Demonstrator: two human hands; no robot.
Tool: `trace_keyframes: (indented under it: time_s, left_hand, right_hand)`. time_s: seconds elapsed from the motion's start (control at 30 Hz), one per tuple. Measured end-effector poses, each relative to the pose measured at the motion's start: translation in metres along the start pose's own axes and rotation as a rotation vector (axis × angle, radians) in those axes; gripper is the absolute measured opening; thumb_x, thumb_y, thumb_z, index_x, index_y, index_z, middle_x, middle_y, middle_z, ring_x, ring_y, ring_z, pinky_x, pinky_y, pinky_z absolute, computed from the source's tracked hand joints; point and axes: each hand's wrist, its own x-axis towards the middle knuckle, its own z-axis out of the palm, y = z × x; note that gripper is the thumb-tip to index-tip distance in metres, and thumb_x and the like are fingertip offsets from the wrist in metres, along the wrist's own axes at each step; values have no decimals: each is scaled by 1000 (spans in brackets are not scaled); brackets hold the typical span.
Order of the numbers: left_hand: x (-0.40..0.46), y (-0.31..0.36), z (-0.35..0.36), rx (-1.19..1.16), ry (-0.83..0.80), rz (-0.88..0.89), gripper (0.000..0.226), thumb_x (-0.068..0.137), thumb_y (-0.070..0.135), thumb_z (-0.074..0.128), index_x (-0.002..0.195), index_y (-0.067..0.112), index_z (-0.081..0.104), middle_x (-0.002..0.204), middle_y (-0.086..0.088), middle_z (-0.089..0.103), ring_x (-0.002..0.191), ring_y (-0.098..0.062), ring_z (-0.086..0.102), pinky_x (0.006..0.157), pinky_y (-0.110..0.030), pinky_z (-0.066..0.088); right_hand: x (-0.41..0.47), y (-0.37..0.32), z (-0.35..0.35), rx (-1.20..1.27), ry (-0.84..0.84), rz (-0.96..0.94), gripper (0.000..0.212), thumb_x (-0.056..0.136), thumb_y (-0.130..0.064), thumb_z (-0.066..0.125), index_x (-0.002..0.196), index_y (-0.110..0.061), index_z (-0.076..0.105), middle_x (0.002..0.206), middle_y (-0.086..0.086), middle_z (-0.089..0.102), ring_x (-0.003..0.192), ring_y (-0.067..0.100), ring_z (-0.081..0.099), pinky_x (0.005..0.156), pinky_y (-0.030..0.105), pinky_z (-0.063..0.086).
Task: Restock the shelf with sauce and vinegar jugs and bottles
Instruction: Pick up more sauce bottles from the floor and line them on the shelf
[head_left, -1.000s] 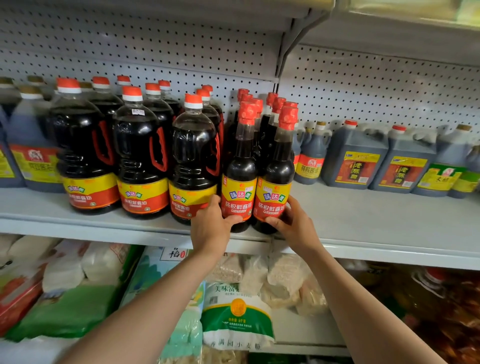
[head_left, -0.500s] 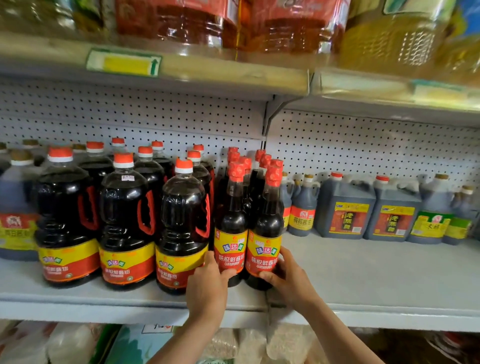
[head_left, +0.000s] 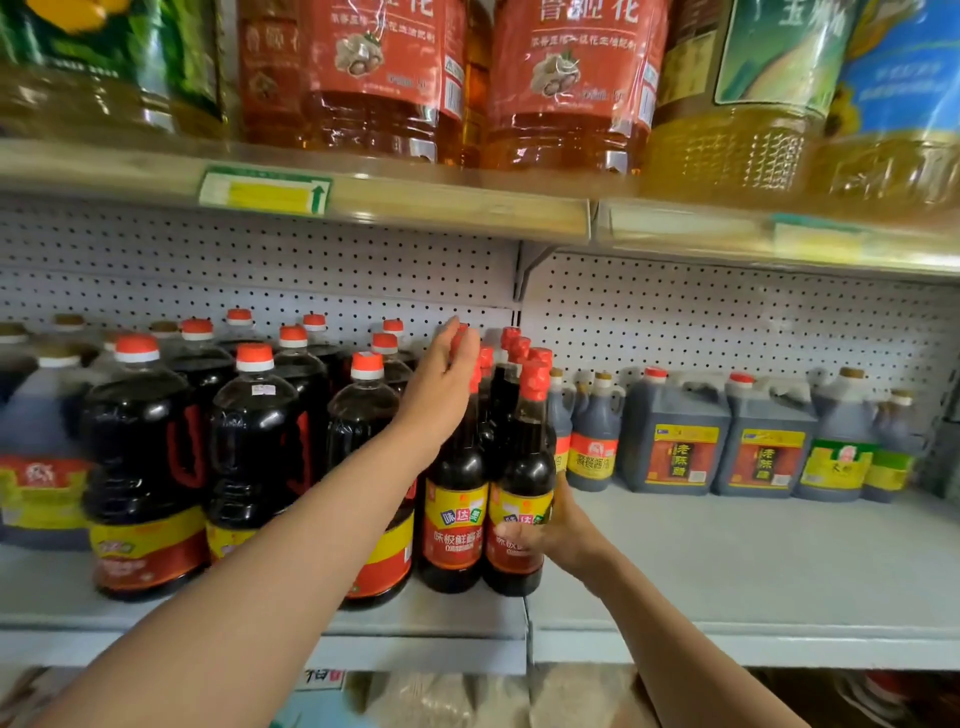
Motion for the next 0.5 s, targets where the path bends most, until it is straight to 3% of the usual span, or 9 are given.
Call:
trace_keyframes:
  time_s: [0.07,0.17,0.33,0.43,0.5]
  left_hand:
    - [16,-5,4,-37,-30,-66,60,98,67,28,152,43,27,161,9,26,147,-17,26,107,-36,26]
    - [21,-21,6,-64,-88,-187,64,94,74,27,150,43,31,158,4,34,145,-22,31,104,-37,29]
    - [18,-34,12,-129,-90,-266,80,80,89,28,147,46,37,155,4,40,144,-24,35,108,-40,28]
    - [13,-33,18,-190,-54,-307,91,72,95,29,148,46,37,156,3,40,142,-25,36,111,-44,27]
    - [13,-33,20,-198,-40,-303,86,75,92,29,148,47,35,156,1,40,142,-25,37,114,-47,28]
  right_hand:
    - [5,0,2,-2,-14,11,88,74,4,84,145,-10,33,131,13,64,120,27,64,98,43,55]
    - [10,6,1,-13,-3,31,93,68,-10,91,144,-17,37,130,8,66,120,26,64,102,53,51]
    - [13,12,-2,-117,11,67,94,57,-49,94,137,-41,45,124,-17,68,114,6,65,94,33,55]
    - [10,15,-3,-119,38,80,92,54,-56,93,132,-49,45,117,-30,66,108,-7,64,78,12,52]
    - [8,14,-3,-116,30,97,87,57,-53,92,131,-47,47,113,-37,64,104,-14,61,71,3,49]
